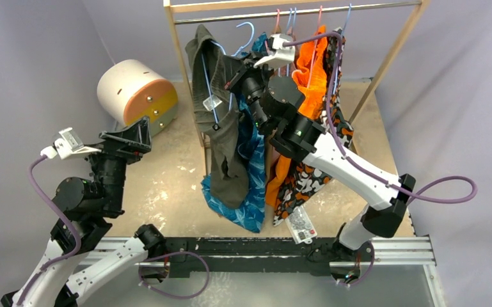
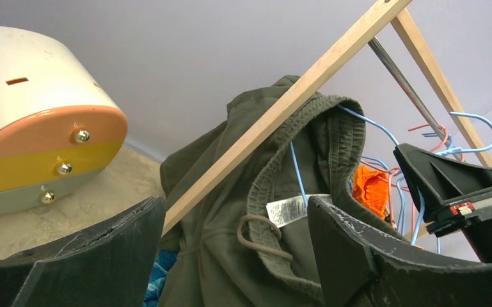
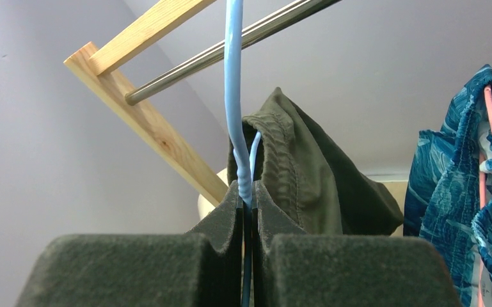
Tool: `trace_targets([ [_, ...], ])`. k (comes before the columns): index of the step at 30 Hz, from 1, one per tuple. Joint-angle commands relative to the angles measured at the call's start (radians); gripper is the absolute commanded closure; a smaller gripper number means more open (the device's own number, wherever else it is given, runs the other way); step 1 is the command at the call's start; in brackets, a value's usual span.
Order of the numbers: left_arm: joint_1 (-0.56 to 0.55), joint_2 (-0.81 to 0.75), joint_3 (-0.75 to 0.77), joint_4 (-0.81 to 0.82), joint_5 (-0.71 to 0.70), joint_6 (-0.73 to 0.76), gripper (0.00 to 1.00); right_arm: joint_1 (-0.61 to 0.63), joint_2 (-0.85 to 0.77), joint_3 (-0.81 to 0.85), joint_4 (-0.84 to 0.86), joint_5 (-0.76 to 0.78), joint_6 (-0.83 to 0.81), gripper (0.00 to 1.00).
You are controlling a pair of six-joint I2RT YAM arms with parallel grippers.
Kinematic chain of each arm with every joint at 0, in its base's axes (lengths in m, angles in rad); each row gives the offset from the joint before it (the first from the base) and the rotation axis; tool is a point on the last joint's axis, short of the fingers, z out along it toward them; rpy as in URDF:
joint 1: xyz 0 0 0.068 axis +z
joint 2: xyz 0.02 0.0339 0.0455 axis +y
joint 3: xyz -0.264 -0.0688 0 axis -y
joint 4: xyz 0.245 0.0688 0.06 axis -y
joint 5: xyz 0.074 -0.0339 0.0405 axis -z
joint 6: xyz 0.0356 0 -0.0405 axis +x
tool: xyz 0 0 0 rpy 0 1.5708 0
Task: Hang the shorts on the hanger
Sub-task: Place the hanger at the clothesline.
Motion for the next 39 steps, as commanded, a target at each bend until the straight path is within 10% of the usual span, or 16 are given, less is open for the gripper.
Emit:
trace_targets([
  [1,-0.005,-0.017,-0.01,0.02,0.011,-0.005,0.19,-0.013,0.002,0.072,0.194,-0.023,-0.001,1.0],
  [39,-0.006,-0.008,-0.05,0.041,0.0,0.036,0.19,-0.117,0.163,0.234,0.124,-0.106,0.018,1.0],
])
